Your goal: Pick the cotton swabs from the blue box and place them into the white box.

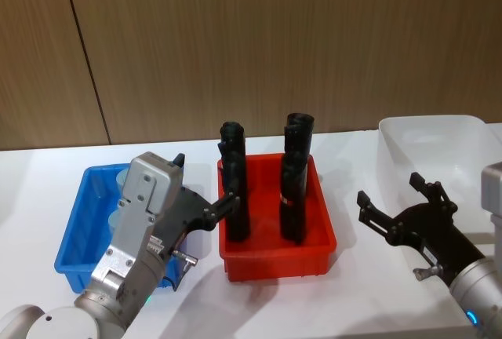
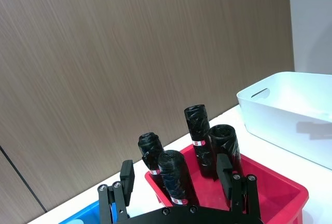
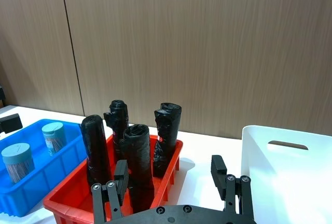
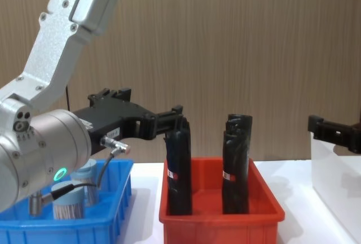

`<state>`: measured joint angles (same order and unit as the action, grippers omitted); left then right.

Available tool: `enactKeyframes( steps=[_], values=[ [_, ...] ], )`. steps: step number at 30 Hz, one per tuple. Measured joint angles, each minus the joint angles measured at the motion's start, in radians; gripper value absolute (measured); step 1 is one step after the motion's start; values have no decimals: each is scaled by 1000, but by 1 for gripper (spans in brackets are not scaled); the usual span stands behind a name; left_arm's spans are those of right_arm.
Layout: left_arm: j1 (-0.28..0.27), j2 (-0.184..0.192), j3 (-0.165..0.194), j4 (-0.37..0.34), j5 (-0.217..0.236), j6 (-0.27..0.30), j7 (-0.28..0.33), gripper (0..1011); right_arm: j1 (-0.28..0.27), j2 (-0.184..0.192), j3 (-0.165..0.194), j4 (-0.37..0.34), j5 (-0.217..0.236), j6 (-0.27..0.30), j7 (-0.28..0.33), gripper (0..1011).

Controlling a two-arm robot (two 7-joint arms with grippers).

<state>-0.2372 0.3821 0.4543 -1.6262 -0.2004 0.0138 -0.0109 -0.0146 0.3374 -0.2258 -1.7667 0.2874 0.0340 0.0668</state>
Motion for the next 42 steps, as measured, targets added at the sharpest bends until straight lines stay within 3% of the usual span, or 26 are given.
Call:
enactKeyframes(
  steps=[42],
  values=[
    [0, -1, 0, 0, 0, 0, 0, 1004, 0, 0, 0, 0, 0, 0, 0, 1002]
  ],
)
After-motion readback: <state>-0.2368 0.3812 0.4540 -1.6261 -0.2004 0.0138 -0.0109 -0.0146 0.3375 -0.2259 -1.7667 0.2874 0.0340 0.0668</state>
